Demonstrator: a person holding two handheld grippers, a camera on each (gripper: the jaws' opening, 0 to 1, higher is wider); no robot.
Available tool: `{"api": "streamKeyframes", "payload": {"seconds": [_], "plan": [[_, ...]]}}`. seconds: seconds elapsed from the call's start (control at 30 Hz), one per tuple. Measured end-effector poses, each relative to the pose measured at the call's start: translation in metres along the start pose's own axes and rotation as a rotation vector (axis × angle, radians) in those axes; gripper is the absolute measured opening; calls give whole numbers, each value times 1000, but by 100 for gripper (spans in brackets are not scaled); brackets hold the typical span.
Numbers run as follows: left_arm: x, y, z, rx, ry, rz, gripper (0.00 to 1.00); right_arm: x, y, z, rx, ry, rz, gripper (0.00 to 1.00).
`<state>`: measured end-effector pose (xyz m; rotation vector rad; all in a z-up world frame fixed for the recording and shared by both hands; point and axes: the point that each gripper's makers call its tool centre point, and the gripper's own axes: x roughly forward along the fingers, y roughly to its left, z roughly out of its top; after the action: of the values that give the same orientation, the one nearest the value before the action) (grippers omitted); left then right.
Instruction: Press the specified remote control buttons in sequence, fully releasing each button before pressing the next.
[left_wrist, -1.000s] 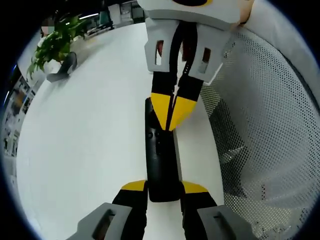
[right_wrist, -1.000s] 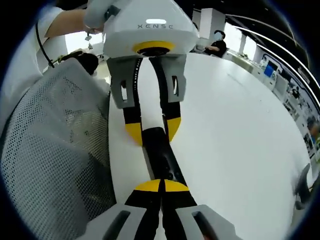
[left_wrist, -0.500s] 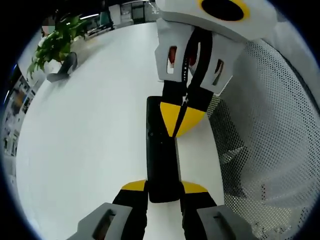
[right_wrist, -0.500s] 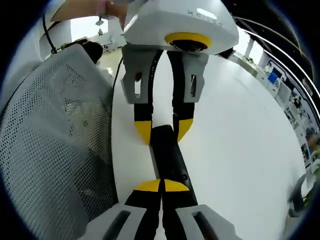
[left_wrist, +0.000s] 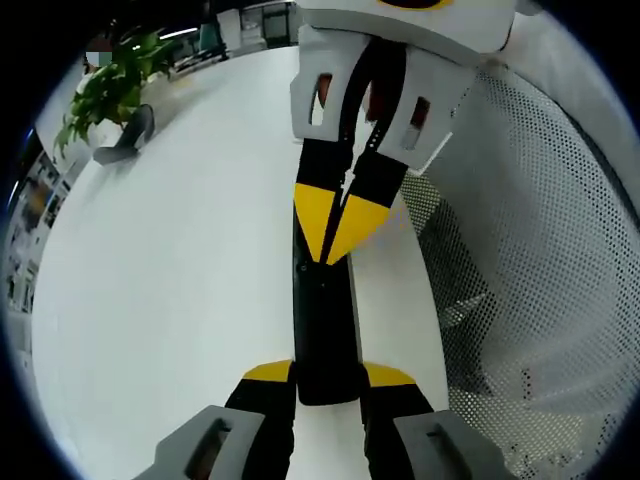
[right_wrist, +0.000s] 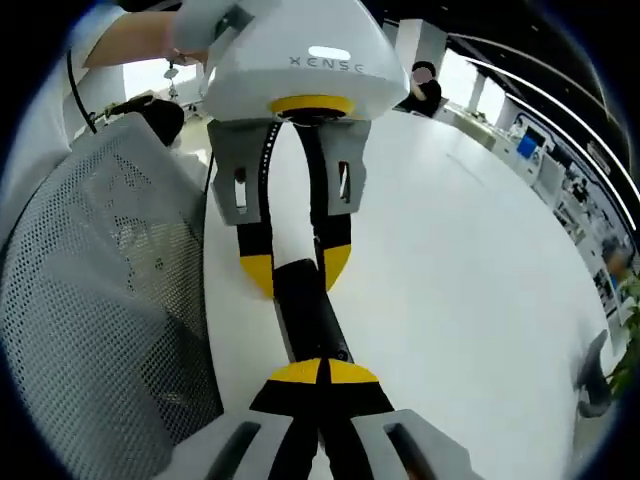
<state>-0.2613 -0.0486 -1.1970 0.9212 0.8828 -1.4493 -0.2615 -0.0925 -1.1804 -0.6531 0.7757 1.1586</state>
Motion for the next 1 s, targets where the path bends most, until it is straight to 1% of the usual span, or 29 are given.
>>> {"api": "streamKeyframes", "payload": {"seconds": [0.03, 0.07, 0.1, 0.2, 0.27, 0.3, 0.33, 0.43, 0.47, 0.5, 0.57, 0.7, 0.77, 0.8, 0.87, 0.97, 1.0], "plan": [[0, 0, 0, 1, 0, 0, 24, 2, 4, -3, 1, 14, 22, 0], [0, 0, 0, 2, 1, 0, 24, 1, 1, 1, -20, -6, 6, 0], [0, 0, 0, 3, 1, 0, 24, 2, 2, -1, -28, 10, 13, 0], [0, 0, 0, 6, 1, -1, 24, 1, 3, -1, -32, 16, 18, 0], [1, 0, 0, 9, 2, -2, 24, 2, 2, 1, -39, 34, 25, 0], [1, 0, 0, 9, 2, -2, 24, 4, 1, -1, -41, 57, 19, 0], [1, 0, 0, 9, 2, -2, 24, 5, 1, 2, -44, 55, 25, 0], [1, 0, 0, 8, -3, -3, 24, 4, 0, 0, -33, 85, 56, 0], [1, 0, 0, 8, -4, -4, 24, 3, 1, 0, 2, 83, 74, 0], [1, 0, 0, 7, -3, -4, 24, 4, 0, 0, 57, 77, 88, 0], [1, 1, 0, 7, -4, -4, 24, 4, -3, 1, 48, 72, 93, 0], [1, 1, 0, 2, -7, 0, 24, 4, -1, 1, 55, 62, 111, 0], [1, 1, 0, -6, -11, 4, 24, 2, 0, 1, 91, 42, 145, 0], [1, 1, 0, -8, -11, 6, 24, 2, 0, 1, 140, 35, 160, 0], [0, 1, 0, -10, -12, 8, 24, 1, -3, 1, 136, 39, 170, 0], [0, 1, 0, -15, -14, 10, 24, 2, -11, 0, 111, 62, 145, 0], [0, 1, 0, -15, -15, 11, 24, 2, -13, 1, 114, 59, 146, 0]]}}
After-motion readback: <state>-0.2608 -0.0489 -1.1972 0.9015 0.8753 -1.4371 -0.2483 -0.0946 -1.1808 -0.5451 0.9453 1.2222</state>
